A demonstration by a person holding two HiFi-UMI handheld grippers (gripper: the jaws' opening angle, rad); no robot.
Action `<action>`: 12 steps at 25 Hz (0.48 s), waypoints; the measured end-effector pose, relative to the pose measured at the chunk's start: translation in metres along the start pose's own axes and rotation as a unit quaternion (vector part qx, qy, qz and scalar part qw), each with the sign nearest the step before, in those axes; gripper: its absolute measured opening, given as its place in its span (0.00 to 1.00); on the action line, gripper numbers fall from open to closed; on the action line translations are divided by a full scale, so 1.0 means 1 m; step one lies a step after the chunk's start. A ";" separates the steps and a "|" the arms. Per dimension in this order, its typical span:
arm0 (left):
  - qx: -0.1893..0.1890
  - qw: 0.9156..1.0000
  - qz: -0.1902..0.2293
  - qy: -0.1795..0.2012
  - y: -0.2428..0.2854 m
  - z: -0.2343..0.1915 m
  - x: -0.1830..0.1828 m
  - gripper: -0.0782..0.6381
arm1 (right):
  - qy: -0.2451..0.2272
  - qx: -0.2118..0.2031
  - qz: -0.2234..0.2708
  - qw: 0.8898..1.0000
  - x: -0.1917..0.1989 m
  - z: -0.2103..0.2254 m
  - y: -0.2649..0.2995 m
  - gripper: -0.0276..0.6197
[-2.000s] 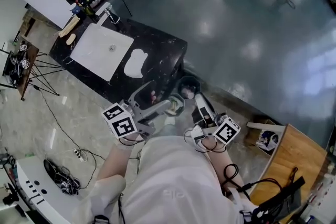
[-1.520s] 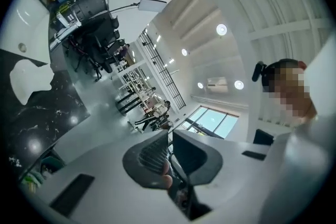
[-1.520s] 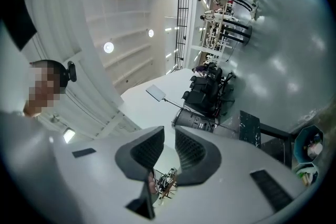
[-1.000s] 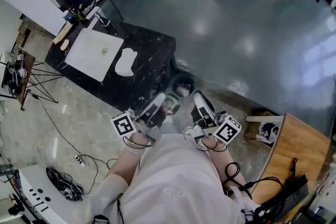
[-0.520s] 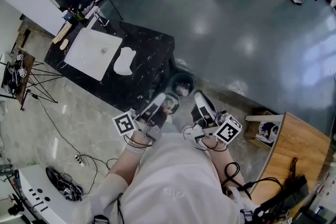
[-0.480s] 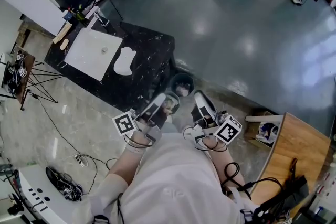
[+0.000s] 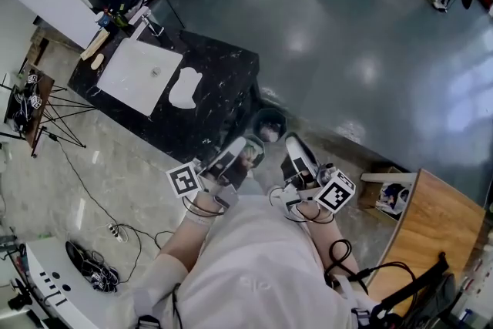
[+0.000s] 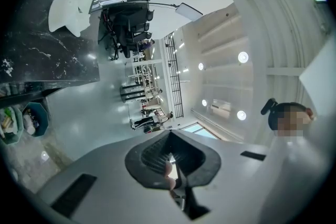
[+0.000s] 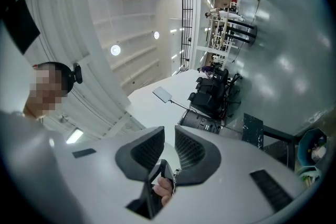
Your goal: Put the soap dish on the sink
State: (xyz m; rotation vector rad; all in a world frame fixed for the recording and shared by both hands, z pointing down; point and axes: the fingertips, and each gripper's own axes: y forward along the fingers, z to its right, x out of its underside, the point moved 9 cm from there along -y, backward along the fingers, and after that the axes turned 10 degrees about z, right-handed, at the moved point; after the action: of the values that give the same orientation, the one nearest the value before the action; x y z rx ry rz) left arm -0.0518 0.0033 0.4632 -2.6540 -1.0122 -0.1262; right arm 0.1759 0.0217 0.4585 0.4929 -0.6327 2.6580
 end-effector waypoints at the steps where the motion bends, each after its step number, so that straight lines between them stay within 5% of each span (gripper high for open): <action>1: 0.004 1.000 -0.001 -0.003 0.000 -0.001 0.001 0.12 | 0.001 0.001 0.000 1.000 0.000 0.001 -0.001 0.16; 12: -0.001 1.000 -0.018 -0.007 0.000 -0.001 0.010 0.12 | 0.001 0.005 -0.004 1.000 -0.001 0.002 -0.004 0.16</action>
State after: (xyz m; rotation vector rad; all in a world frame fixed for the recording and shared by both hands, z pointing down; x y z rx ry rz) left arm -0.0446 0.0090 0.4663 -2.6420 -1.0651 -0.1169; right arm 0.1792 0.0233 0.4611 0.4954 -0.6161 2.6555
